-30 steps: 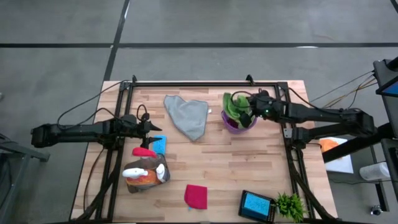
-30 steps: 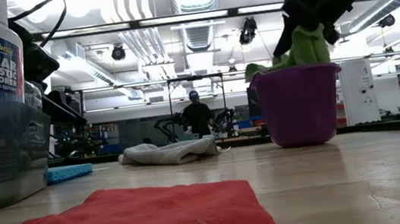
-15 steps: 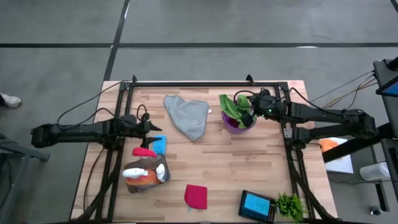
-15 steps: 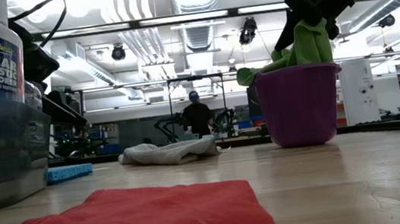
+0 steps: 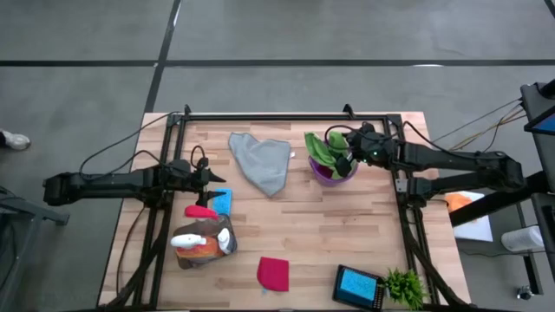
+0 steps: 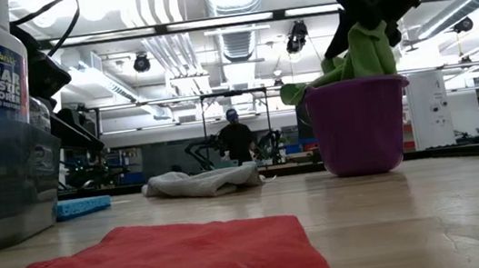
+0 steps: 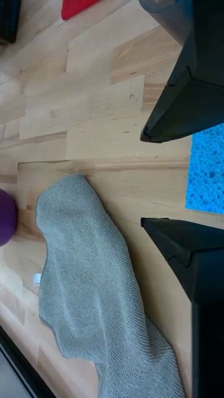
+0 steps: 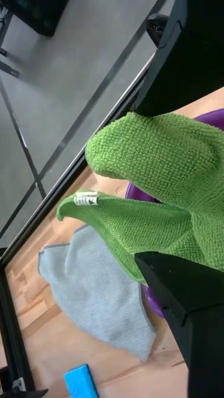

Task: Pick & Place Kitchen Items
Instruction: Put the green microfiber towel into the purple bucket

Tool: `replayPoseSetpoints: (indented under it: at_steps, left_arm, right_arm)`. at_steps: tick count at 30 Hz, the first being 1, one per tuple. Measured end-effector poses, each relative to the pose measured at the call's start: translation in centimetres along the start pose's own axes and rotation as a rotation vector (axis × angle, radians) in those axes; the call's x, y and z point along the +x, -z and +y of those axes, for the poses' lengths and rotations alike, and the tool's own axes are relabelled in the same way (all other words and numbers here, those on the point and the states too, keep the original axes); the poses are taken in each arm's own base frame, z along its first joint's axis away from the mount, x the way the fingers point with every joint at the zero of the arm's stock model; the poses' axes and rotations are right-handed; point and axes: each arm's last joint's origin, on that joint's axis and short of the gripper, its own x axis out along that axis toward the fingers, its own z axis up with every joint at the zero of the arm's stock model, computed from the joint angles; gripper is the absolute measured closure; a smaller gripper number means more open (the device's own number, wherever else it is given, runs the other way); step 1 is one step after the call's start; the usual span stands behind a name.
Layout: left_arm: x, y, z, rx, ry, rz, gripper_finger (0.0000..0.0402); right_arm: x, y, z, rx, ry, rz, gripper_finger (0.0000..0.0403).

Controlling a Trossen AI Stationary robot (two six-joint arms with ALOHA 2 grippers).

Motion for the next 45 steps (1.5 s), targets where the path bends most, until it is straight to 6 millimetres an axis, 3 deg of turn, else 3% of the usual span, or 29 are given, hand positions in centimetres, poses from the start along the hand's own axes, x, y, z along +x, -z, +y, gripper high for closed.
replayPoseSetpoints:
  at_steps: [8, 17, 24, 29, 34, 37, 42, 45]
  left_arm:
    - [0.0, 0.0, 0.0, -0.001, -0.001, 0.000, 0.0188]
    - [0.0, 0.0, 0.0, 0.000, -0.001, 0.000, 0.0188]
    - [0.0, 0.0, 0.0, 0.000, -0.001, 0.000, 0.0188]
    - [0.0, 0.0, 0.0, -0.001, -0.001, 0.000, 0.0188]
    - [0.0, 0.0, 0.0, -0.001, -0.001, 0.000, 0.0188]
    - [0.0, 0.0, 0.0, -0.001, -0.001, 0.000, 0.0188]
    - [0.0, 0.0, 0.0, 0.000, 0.000, 0.000, 0.0187]
    - [0.0, 0.0, 0.0, 0.000, 0.000, 0.000, 0.0187]
  right_arm:
    - [0.3, -0.1, 0.1, 0.052, -0.003, 0.002, 0.0042]
    - [-1.1, -2.1, 0.3, 0.157, -0.106, -0.031, 0.0042]
    - [-3.7, -5.4, 0.0, 0.088, -0.117, -0.061, 0.0042]
    - [-6.1, -7.9, -0.8, 0.025, -0.020, -0.113, 0.0042]
    - [-7.4, -9.3, -1.1, 0.018, 0.002, -0.101, 0.0042]
    - [-6.3, -8.3, -0.8, 0.027, 0.015, -0.034, 0.0042]
    - [-2.2, -4.4, 0.2, -0.012, 0.060, 0.154, 0.0042]
    - [-0.9, -3.6, 0.5, -0.040, 0.088, 0.186, 0.0042]
